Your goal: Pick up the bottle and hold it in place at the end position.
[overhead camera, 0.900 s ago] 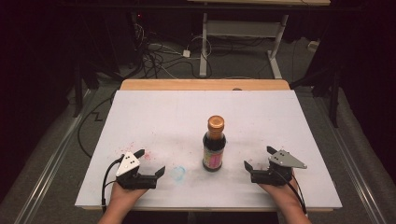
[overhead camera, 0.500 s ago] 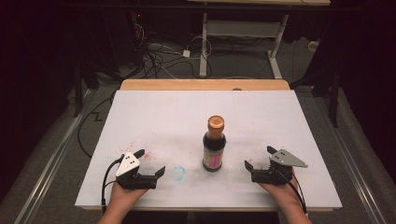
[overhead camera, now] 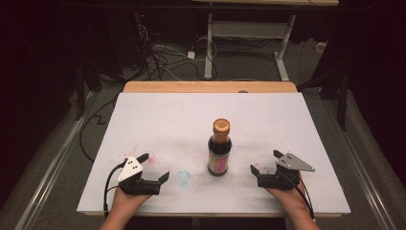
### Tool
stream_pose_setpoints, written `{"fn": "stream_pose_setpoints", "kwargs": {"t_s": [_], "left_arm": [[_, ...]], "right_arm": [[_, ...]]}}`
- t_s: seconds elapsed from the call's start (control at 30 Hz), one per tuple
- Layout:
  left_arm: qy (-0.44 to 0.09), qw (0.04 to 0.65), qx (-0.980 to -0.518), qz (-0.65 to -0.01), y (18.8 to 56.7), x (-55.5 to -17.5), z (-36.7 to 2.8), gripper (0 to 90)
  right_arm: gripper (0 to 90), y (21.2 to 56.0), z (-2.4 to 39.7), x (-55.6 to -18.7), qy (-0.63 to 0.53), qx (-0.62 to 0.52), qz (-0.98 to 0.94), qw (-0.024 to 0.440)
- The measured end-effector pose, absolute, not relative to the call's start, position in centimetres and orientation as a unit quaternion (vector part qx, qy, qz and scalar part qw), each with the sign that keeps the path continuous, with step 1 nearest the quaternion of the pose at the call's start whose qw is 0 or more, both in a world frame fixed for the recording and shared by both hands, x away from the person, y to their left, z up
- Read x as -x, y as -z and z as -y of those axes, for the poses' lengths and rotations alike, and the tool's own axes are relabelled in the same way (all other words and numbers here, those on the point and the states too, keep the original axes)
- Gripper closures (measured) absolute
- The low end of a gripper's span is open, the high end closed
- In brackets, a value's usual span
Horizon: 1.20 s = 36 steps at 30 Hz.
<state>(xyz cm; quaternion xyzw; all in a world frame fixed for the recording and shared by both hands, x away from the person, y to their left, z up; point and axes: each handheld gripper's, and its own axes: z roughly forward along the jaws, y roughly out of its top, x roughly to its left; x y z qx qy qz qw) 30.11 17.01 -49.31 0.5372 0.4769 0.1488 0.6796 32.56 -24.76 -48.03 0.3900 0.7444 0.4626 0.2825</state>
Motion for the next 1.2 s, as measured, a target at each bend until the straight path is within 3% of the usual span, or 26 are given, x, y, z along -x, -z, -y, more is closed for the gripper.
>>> {"fn": "stream_pose_setpoints", "kwargs": {"t_s": [0.5, 1.2], "left_arm": [[-0.106, 0.694, -0.534, -0.471, 48.0, -30.0, -16.7, 0.0], [-0.051, 0.704, -0.579, -0.409, 45.5, -31.2, -10.7, 2.7]], "right_arm": [[0.2, 48.0, 24.8, -32.6, -0.465, -0.392, -0.743, 0.279], [0.2, 47.2, 25.4, -32.1, -0.477, -0.390, -0.735, 0.283]]}}
